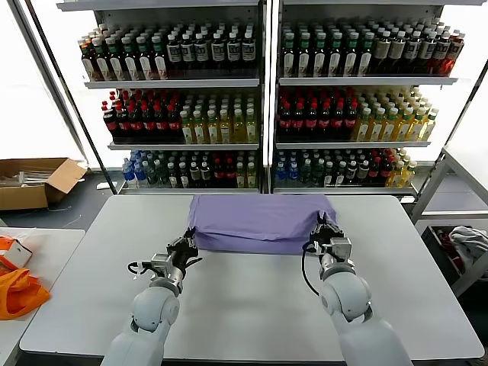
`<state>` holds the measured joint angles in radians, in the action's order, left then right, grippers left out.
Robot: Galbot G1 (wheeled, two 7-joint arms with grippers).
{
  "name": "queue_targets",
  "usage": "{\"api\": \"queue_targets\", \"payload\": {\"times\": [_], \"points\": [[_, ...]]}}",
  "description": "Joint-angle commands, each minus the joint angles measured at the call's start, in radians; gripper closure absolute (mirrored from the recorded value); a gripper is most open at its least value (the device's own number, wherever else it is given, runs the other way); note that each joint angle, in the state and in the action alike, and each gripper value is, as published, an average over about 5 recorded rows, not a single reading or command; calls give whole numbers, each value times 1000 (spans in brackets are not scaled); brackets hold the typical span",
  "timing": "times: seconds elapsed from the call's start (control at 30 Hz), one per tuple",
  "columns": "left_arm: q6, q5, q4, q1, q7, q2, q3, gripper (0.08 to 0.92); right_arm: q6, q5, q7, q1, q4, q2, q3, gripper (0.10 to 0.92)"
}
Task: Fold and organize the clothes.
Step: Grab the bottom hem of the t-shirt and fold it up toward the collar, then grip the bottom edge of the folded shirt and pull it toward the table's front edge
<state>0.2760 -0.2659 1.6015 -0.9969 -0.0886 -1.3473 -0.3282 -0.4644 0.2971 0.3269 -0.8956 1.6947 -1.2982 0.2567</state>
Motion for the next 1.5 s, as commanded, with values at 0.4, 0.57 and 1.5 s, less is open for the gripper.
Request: {"api": "queue_targets", "payload": {"times": [0.4,0.57,1.5], "points": [[13,-13,-123,79,17,-2,19,916,-12,-8,-9,72,-141,-10,-17,917],[27,-14,-113,81,14,-2,20,911,-2,7,0,88,-152,-30,-17,874],[120,-20,55,-19,-31,18,3,189,-13,66,127,-64,-10,-59,41,205]]}}
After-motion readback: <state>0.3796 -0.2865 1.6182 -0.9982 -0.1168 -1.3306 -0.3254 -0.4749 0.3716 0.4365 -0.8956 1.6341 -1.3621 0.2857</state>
